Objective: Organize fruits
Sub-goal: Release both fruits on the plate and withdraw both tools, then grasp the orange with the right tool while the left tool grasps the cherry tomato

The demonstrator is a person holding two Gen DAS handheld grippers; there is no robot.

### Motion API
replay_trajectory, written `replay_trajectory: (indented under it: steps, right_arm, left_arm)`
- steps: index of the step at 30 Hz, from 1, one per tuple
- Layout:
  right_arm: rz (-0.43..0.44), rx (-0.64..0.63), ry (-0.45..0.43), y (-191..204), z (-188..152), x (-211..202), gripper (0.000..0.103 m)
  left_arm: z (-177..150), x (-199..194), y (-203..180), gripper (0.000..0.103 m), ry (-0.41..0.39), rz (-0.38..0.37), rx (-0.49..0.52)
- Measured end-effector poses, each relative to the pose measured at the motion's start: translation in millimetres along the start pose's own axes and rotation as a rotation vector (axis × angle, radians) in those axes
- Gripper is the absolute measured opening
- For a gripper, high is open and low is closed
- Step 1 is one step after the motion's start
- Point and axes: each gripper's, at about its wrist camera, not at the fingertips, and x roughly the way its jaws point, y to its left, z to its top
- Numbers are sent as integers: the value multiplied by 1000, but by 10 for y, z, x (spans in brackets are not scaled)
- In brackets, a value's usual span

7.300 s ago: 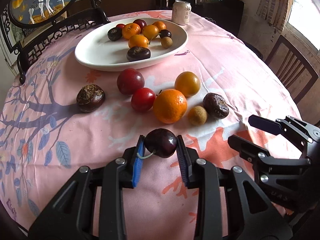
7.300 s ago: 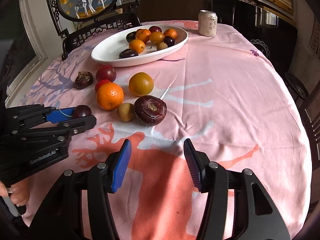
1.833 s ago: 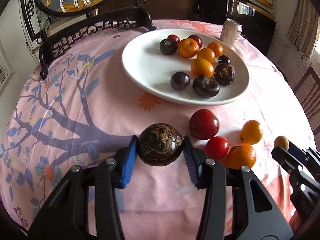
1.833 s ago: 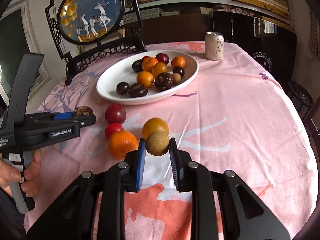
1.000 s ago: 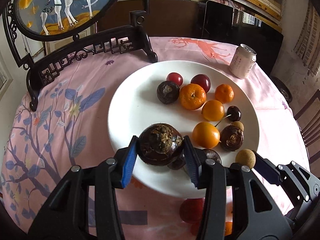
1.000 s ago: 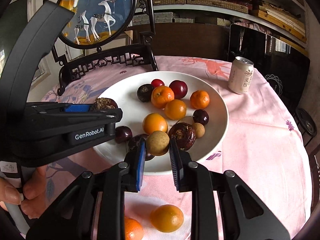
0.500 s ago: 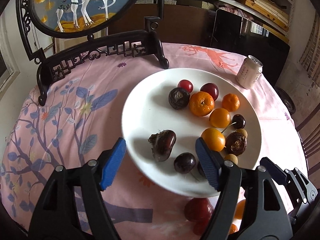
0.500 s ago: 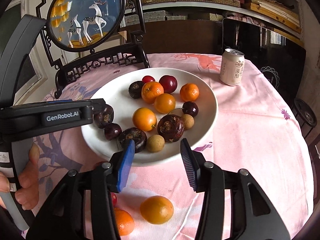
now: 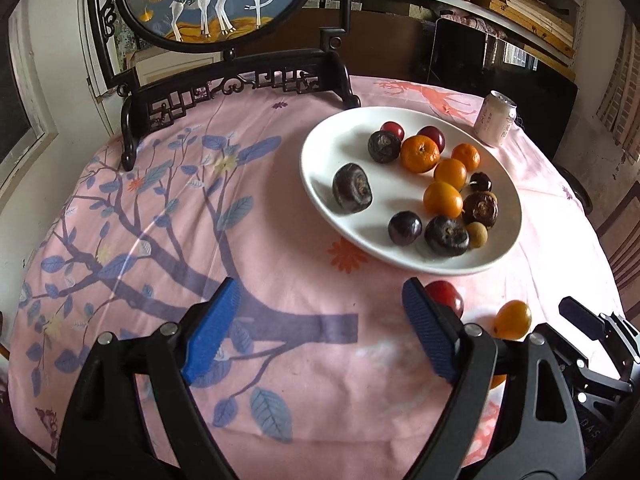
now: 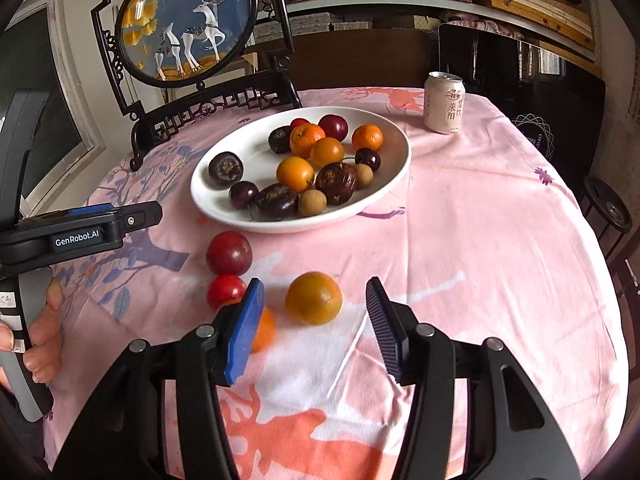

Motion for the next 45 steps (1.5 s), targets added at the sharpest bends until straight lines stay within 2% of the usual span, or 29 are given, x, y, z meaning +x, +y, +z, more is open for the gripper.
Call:
replay_trajectory:
  steps: [10,17,23,24,25,35,40,45]
  right_arm:
    - [27,-51,43,273,-243,-37,53]
    - [20,-86,103,428,-257,208,53]
    - [5,-97,114,473,-191,403,53]
    - [5,-101,109,483,-186,418,52]
    - [5,-105,108,488,-179,435,41]
    - [34,-37,79,219,-249,162,41]
    - [27,-5,85,36,-327,107,41]
    - [-4,24,86,-96,-326,87,41]
  left_arm:
    - [-281,44,-23,86,37,1,28]
    - [-302,130,69,87,44,-3,13]
    - [-305,195,125,87,52,-20,15]
    - [-306,201,130,87,56,-26,13]
    - [-305,209,136,87,60,-32,11]
    - [-382,242,-13,87,92,-66,46]
    - [-462,256,-227,87,124,-67,96]
    - [-500,241,-413,87,152,-89,99]
